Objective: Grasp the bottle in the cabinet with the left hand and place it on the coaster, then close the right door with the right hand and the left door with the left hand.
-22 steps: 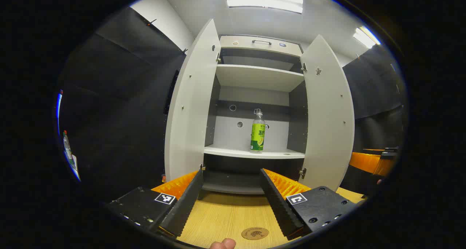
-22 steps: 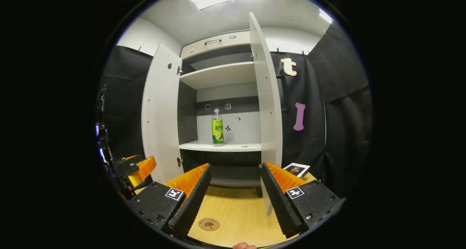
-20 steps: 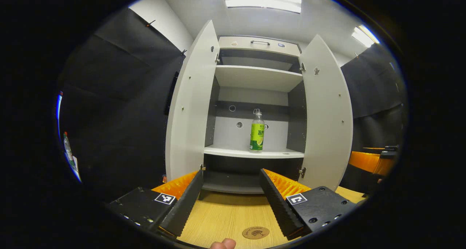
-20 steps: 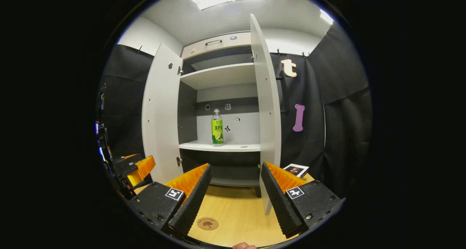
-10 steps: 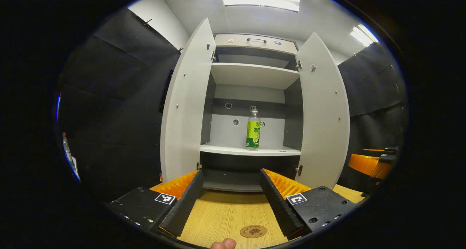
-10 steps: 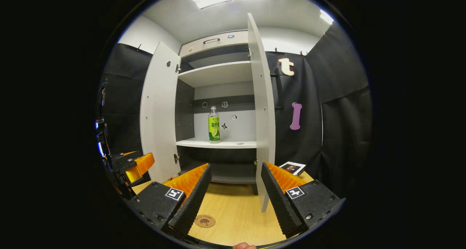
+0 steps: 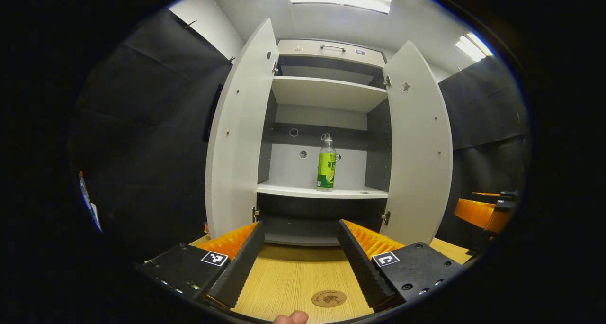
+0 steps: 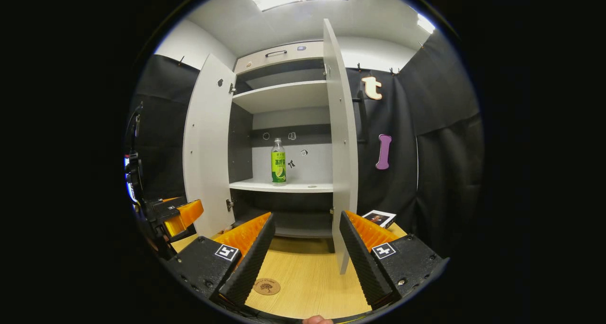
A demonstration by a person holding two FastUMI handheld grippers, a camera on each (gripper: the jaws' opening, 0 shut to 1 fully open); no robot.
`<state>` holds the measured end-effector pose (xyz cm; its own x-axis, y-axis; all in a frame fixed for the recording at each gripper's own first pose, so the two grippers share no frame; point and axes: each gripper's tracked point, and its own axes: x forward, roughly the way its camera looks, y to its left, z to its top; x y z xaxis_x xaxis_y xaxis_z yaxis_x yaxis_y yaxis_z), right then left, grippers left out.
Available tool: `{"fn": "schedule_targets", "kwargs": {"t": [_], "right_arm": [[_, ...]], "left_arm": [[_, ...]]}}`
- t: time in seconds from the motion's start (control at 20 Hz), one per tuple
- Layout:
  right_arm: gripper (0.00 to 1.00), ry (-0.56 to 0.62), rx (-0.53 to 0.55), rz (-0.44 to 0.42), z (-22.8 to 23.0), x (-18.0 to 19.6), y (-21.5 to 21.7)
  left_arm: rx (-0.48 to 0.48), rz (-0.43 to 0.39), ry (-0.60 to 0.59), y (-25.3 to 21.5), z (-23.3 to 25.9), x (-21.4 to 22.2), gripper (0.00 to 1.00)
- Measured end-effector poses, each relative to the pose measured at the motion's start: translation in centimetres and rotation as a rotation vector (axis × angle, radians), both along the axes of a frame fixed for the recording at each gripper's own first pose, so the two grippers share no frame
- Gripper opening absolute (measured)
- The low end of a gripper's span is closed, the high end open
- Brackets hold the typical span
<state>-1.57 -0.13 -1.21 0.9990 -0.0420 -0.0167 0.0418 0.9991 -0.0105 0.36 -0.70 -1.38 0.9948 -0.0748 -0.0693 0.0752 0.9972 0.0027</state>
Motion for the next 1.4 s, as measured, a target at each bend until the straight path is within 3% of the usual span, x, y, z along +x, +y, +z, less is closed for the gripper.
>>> {"fn": "schedule_targets", "kwargs": {"t": [0.45,0.65,0.9,1.4], "right_arm": [[0.84,-0.016,-0.011,0.013,0.2,-0.3,1.2],[0.84,-0.016,-0.019,0.017,0.2,-1.1,1.3],[0.84,0.015,0.002,-0.033,-0.2,-2.1,0.1],[0.84,0.03,0.034,-0.222,0.2,-3.8,-5.4]], "left_arm": [[-0.002,-0.125,0.002,-1.5,1.4,5.3,0.94],[-0.016,-0.22,-0.006,-3.9,4.1,10.9,0.95],[0.033,-0.29,-0.007,-7.4,5.8,19.4,0.95],[0.056,-0.235,0.056,-10.0,3.6,34.0,0.95]]}}
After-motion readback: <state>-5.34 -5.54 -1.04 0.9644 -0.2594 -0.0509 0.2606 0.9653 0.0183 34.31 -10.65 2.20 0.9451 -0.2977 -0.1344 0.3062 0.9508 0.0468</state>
